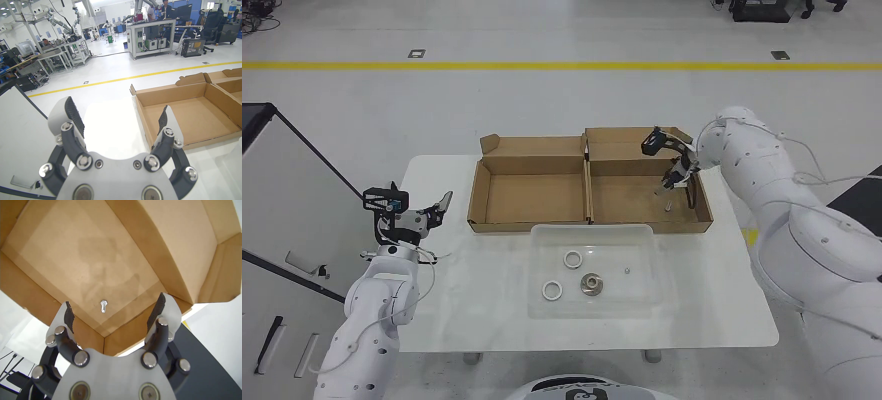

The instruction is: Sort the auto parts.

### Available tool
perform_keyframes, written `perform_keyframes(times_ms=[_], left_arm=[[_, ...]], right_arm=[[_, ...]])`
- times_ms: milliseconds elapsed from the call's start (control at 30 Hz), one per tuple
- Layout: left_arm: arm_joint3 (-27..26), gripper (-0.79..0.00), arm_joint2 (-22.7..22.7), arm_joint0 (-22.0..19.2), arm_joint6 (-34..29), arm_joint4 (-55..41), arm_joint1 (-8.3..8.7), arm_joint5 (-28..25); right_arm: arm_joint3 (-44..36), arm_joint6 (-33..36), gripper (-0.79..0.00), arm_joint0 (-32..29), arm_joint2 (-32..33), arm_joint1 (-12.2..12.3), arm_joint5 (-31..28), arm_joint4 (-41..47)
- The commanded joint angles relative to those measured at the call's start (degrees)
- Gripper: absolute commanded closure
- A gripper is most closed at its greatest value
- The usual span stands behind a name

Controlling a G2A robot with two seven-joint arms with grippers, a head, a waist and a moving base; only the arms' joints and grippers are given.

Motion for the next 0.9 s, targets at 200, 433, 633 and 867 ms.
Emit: perform_keyframes(times_ms=[200,433,633,867], left_arm=[[0.0,-0.785,0.0,0.0,0.0,0.0,0.00,0.0],[0.0,-0.785,0.0,0.0,0.0,0.0,0.00,0.0],[0.0,-0.785,0.0,0.0,0.0,0.0,0.00,0.0],[0.0,-0.785,0.0,0.0,0.0,0.0,0.00,0.0]], right_arm=[[-2.3,-2.2,-0.785,2.4,0.2,2.0,-7.6,-1.3],[-11.0,-2.7,-0.785,3.2,-0.3,5.2,-8.0,-0.4],[-22.6,-2.5,-0.785,3.4,0.0,10.1,-7.8,4.1],[-41.9,2.7,-0.785,1.9,0.1,18.2,-2.6,9.1]])
